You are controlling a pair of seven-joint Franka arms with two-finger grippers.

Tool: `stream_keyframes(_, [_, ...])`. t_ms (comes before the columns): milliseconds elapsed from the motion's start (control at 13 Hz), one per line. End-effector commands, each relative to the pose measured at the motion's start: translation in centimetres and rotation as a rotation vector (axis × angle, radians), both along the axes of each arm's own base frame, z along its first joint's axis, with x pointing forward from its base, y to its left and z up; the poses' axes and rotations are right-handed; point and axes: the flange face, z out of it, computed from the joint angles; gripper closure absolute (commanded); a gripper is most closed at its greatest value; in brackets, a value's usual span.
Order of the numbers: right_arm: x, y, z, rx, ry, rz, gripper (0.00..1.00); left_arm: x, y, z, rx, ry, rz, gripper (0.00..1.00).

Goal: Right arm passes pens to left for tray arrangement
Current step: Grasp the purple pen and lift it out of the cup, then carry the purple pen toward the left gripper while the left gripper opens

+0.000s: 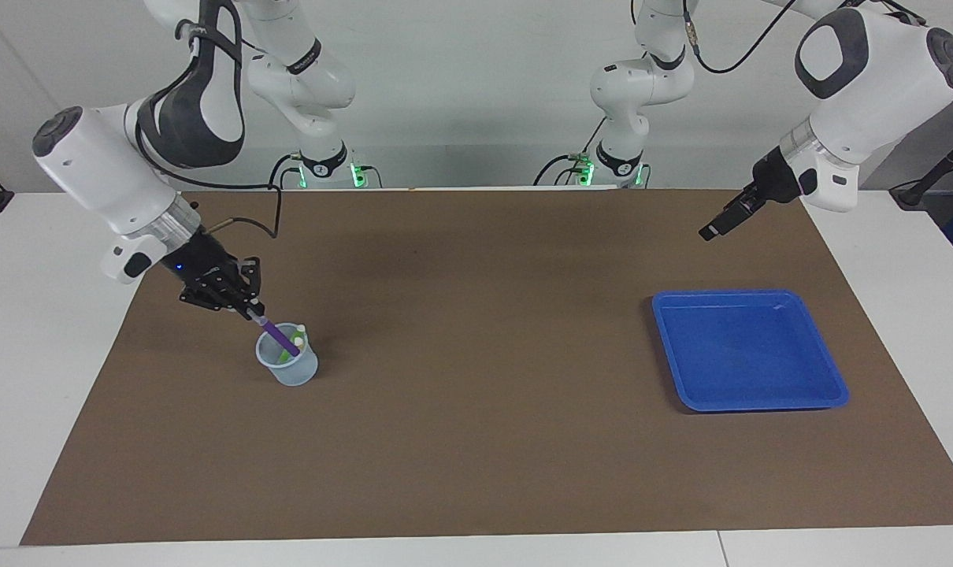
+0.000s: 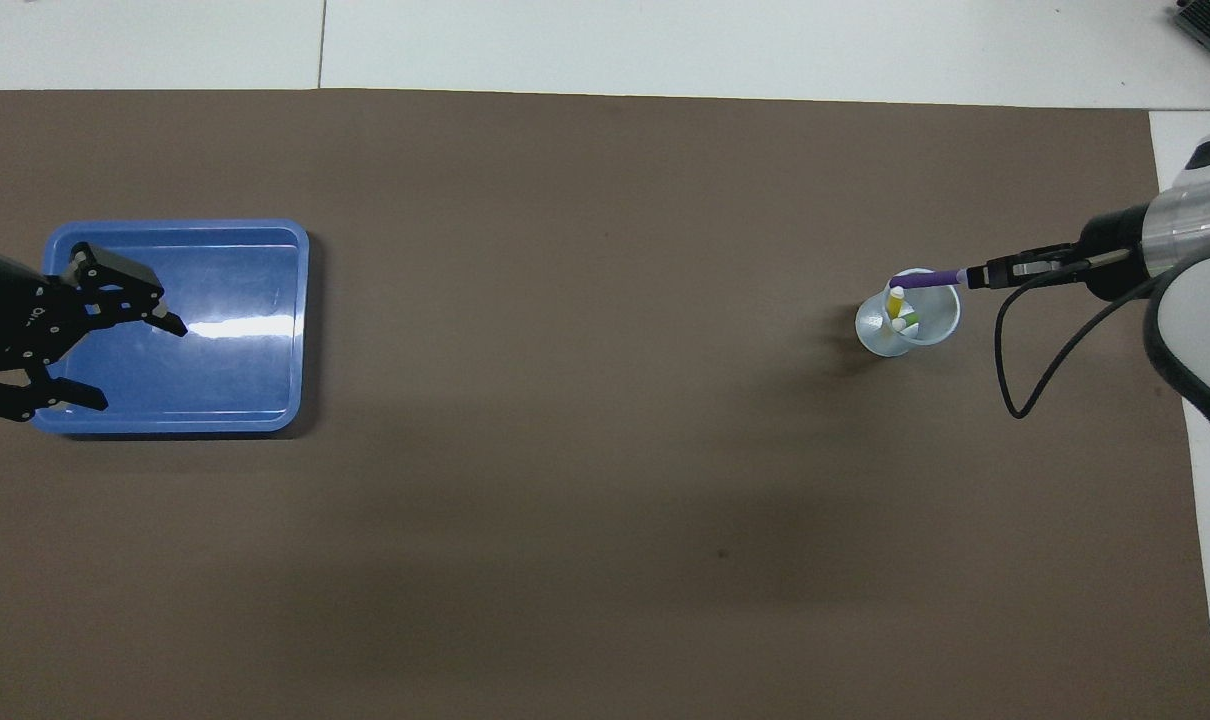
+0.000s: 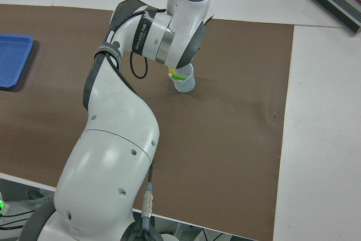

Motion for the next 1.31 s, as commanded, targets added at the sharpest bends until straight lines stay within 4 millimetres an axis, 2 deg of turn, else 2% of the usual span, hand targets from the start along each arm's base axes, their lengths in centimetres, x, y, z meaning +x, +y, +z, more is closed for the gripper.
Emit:
stream_keyframes(0, [-0.9, 2.4, 2.8, -0.024, 0.026, -0.056, 1.0, -0.3, -0.9, 0.8, -0.054, 0.075, 0.134, 0.04])
stream_keyframes(77, [-1.4, 3.7, 3.8, -0.016, 0.04, -0.114, 1.0, -0.4, -1.4, 0.9, -0.082, 0.103, 0.194, 0.04])
stream_keyframes(232, [-2.1, 8.9, 5.1, 0.01, 0.075, -0.242, 1.0, -0.5, -2.3, 1.2, -0.134, 0.167, 0.323, 0.04])
stream_keyframes(386, [-2.6, 13.9, 5.6, 0.057, 0.105, -0.376, 1.0, -0.4, -3.3, 1.6, -0.186, 0.225, 0.43, 0.04])
stream_keyframes(463, [-2.8, 16.2, 5.9, 0.082, 0.105, -0.436, 1.0, -0.5, -4.4, 1.9, -0.203, 0.247, 0.458, 0.04])
stream_keyframes(617, [-3.6, 20.2, 6.3, 0.13, 0.125, -0.514, 1.0, -0.5, -5.1, 1.9, -0.257, 0.27, 0.506, 0.04])
stream_keyframes(926, [-5.2, 26.0, 7.1, 0.266, 0.158, -0.601, 1.0, -0.2, -5.7, -0.2, -0.308, 0.225, 0.612, 0.04])
stream_keyframes(1081, [-5.5, 28.4, 7.7, 0.342, 0.147, -0.667, 1.0, -0.4, -7.9, -1.3, -0.304, 0.196, 0.671, 0.04])
stream_keyframes(1235, [-6.6, 31.5, 8.3, 0.391, 0.147, -0.687, 1.0, -0.2, -10.9, -1.1, -0.309, 0.175, 0.714, 0.05])
